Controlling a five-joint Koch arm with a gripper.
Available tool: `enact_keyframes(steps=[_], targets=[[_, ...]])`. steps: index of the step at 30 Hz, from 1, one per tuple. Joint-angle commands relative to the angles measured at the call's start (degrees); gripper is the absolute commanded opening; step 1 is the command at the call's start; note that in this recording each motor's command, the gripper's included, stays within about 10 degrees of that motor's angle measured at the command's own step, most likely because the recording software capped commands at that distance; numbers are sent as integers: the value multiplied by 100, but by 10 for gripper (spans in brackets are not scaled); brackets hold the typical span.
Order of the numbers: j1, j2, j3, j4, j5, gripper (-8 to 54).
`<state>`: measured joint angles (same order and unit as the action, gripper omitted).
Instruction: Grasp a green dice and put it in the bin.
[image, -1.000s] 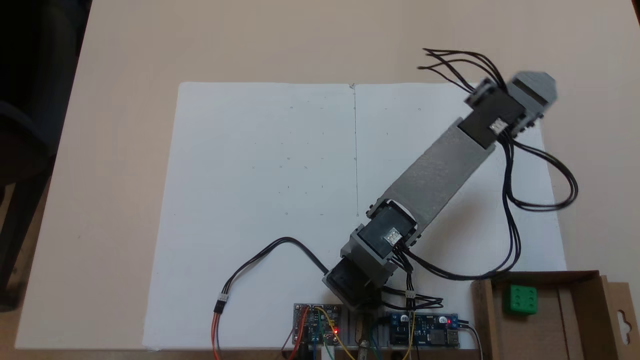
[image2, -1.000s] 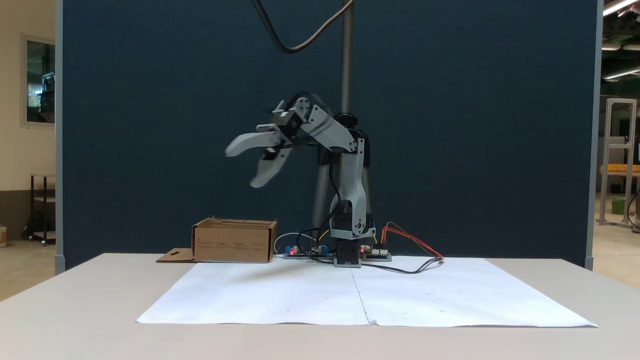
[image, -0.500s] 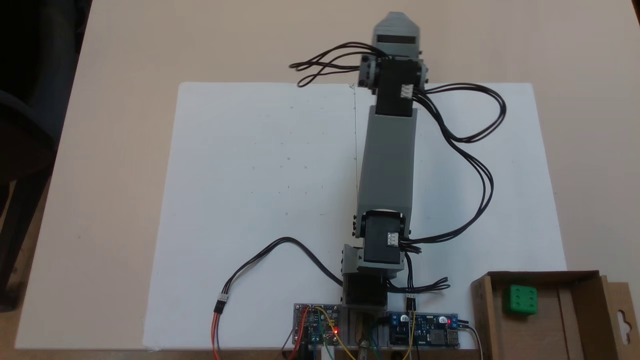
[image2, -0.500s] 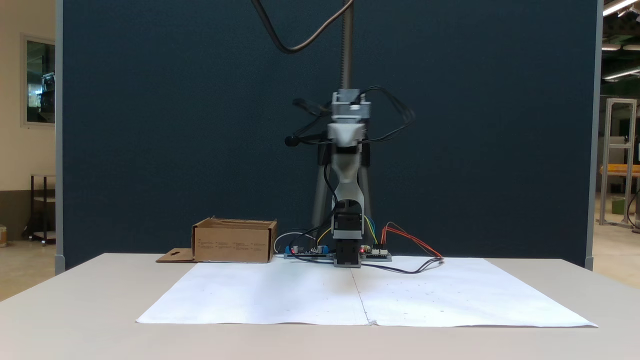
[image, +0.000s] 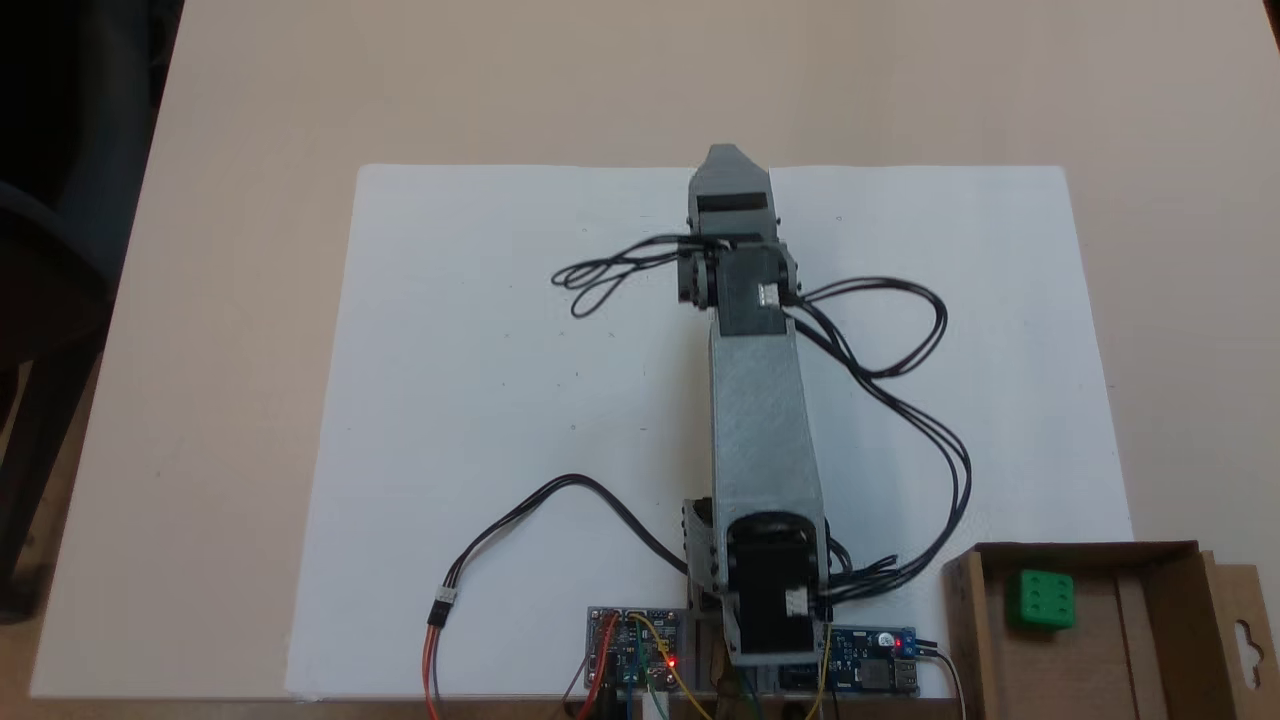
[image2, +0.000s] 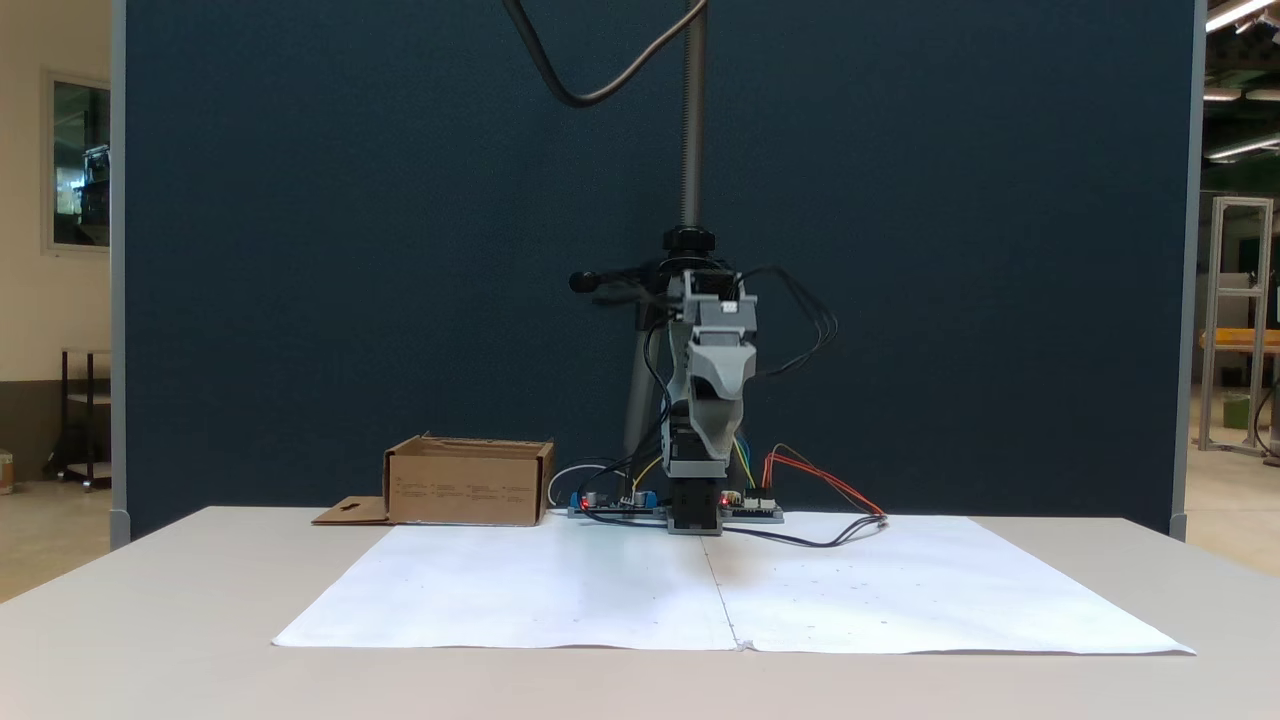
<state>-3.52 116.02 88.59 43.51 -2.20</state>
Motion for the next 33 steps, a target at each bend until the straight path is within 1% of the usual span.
enact_keyframes(steps=[1,13,25,33], targets=[[123,413,70,-956,343,434],[861,1195,1556,-3391,352,437],[729,1450,3305,-5465,281,432],[729,1802,4456,-6678,202,430]])
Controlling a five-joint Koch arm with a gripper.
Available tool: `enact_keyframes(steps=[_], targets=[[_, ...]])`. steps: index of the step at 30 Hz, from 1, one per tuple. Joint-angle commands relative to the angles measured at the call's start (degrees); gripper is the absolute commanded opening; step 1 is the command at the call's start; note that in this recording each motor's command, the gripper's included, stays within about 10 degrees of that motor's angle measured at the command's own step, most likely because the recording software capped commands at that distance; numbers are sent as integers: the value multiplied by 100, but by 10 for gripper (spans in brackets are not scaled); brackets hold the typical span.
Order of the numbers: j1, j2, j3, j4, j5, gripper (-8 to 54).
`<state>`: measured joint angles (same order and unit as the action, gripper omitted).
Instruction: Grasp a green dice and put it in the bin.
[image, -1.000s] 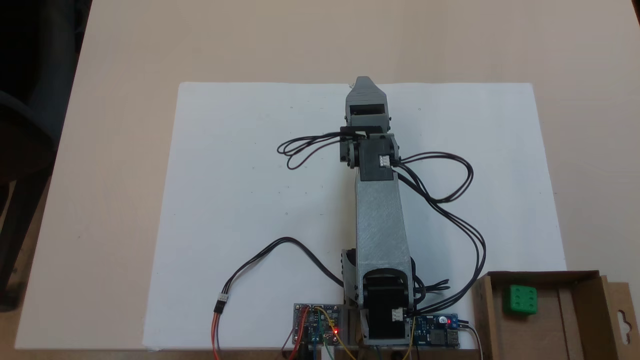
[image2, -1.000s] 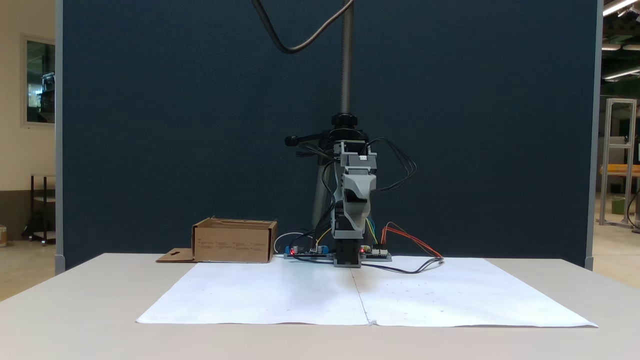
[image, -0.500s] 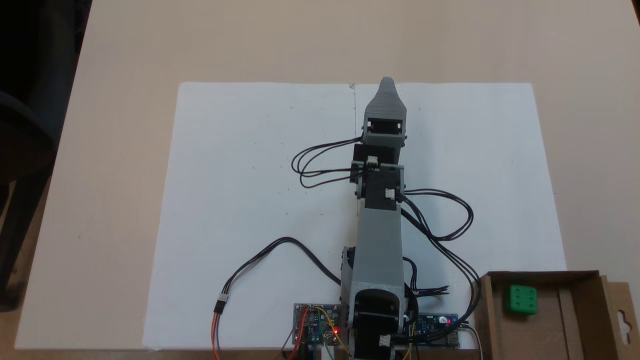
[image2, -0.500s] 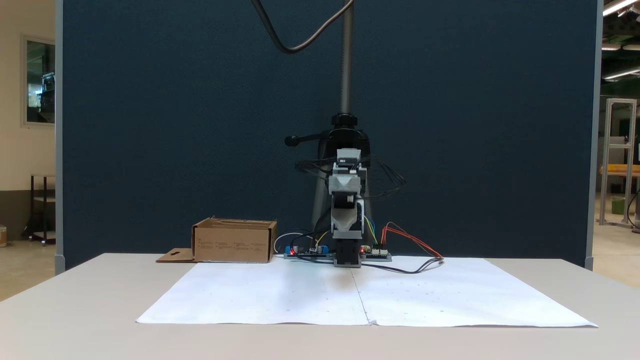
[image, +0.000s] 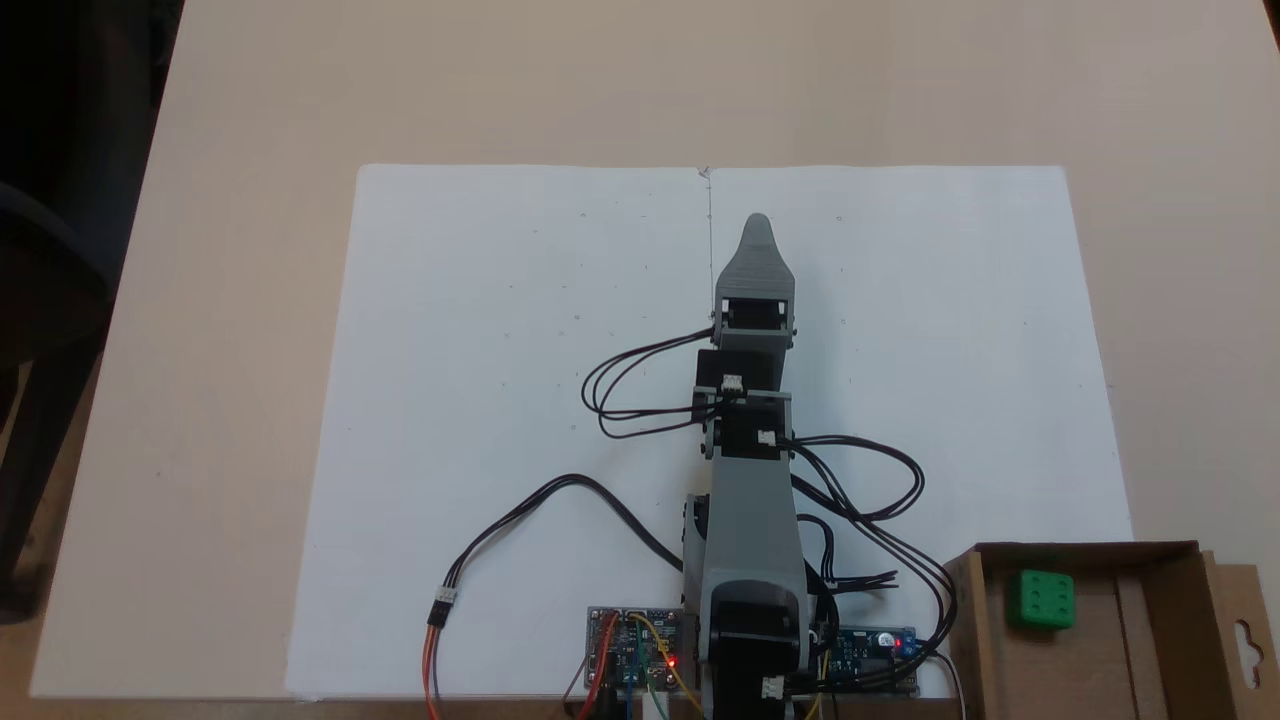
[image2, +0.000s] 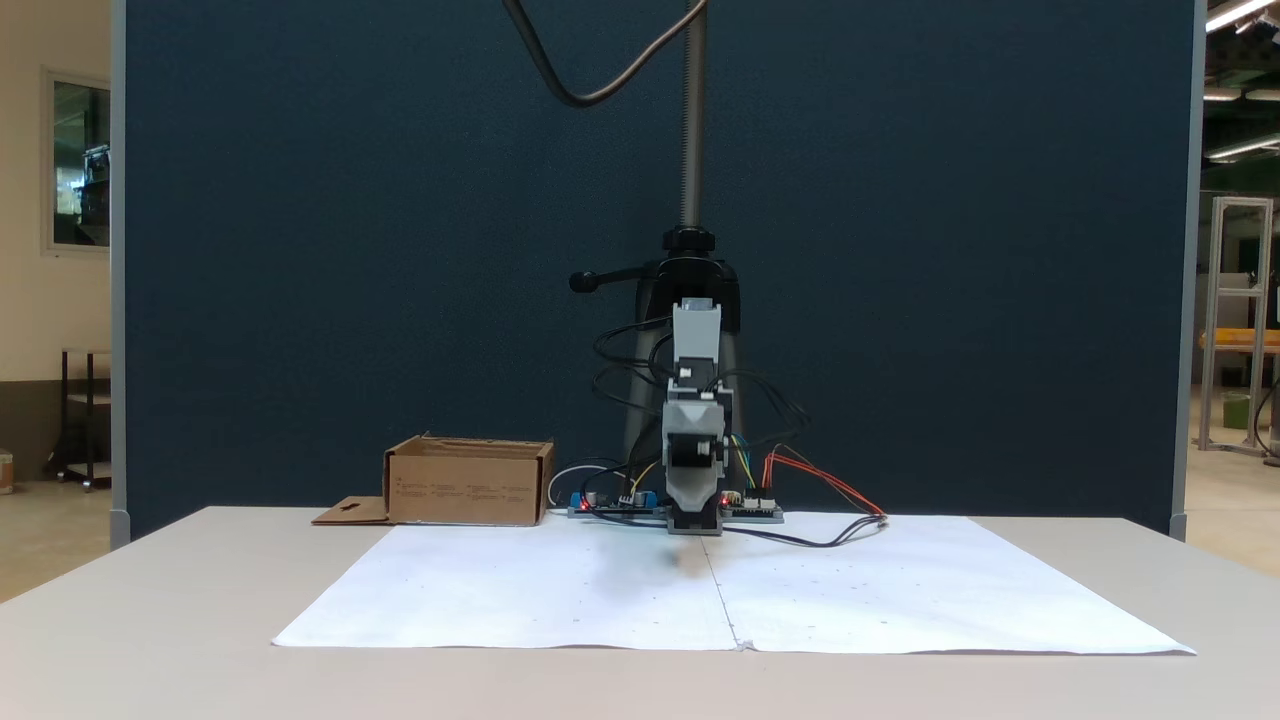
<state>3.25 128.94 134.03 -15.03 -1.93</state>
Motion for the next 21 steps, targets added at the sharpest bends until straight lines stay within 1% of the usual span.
enact_keyframes(steps=[1,7,12,21], targets=[[26,545,44,-974,176,430],[0,615,686,-1826,114,429],[0,686,1380,-2529,79,414],[9,703,2004,-3742,-62,414]])
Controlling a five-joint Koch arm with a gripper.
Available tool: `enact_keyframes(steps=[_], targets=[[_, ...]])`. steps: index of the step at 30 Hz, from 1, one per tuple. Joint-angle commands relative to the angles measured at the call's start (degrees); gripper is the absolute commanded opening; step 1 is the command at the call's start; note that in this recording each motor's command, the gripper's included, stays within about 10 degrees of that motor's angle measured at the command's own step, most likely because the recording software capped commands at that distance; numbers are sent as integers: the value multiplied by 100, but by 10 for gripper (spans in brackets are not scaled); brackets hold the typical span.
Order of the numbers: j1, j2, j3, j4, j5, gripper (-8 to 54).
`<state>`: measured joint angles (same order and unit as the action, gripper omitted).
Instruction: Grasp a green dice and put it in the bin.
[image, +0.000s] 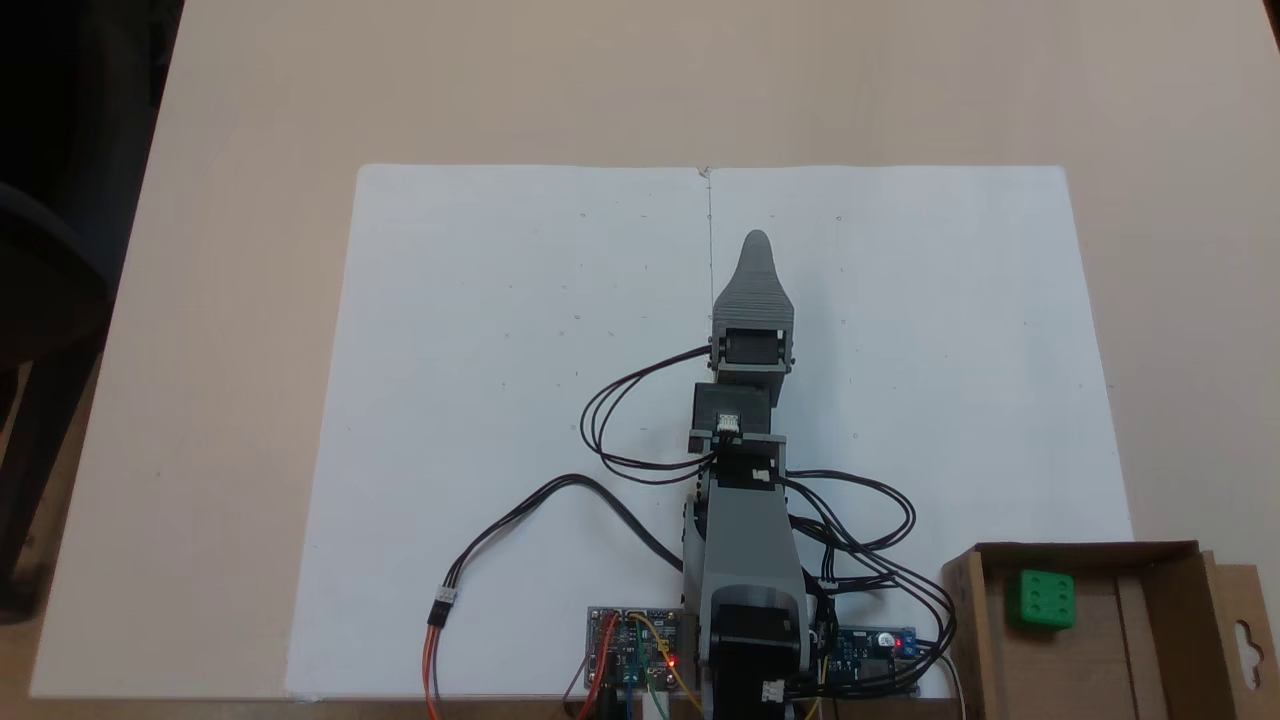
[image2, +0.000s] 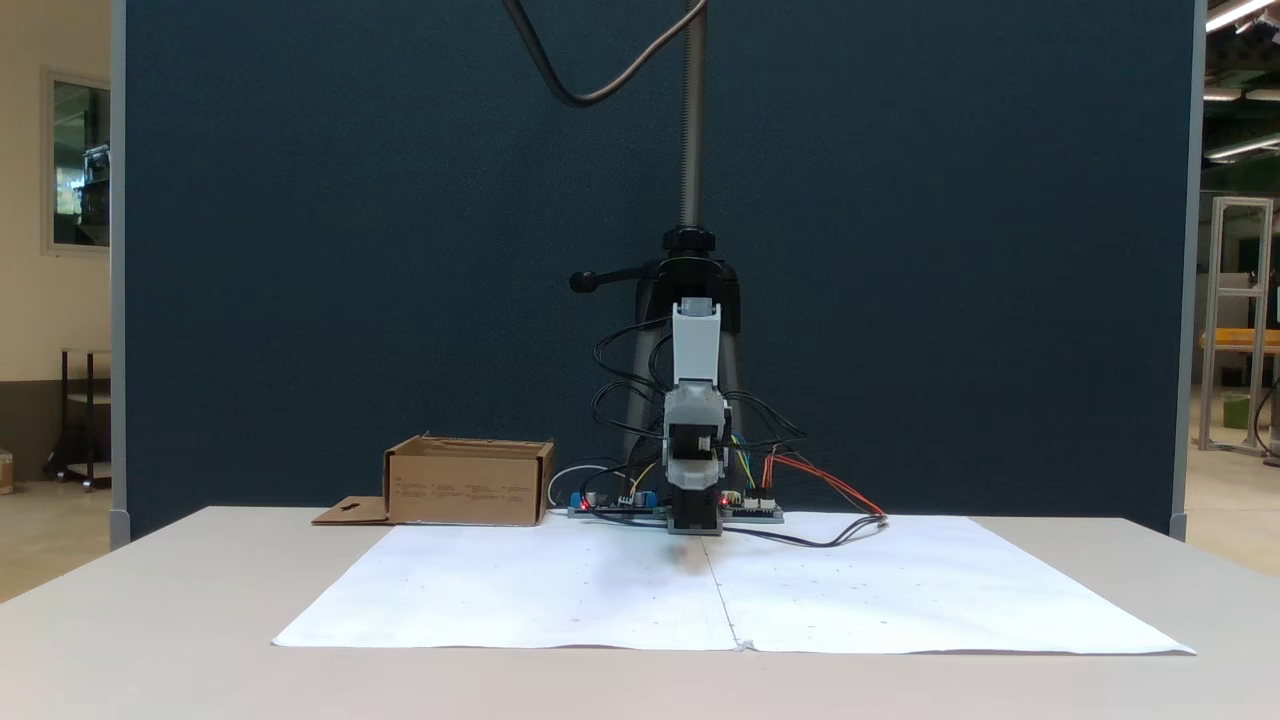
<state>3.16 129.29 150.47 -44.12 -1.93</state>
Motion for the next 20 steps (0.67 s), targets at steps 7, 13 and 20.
enact_keyframes(steps=[7,13,20], targets=[[0,668,1193,-1870,-149,416],[18,668,1193,-2652,-158,451],[-149,659,1193,-2986,-114,454]])
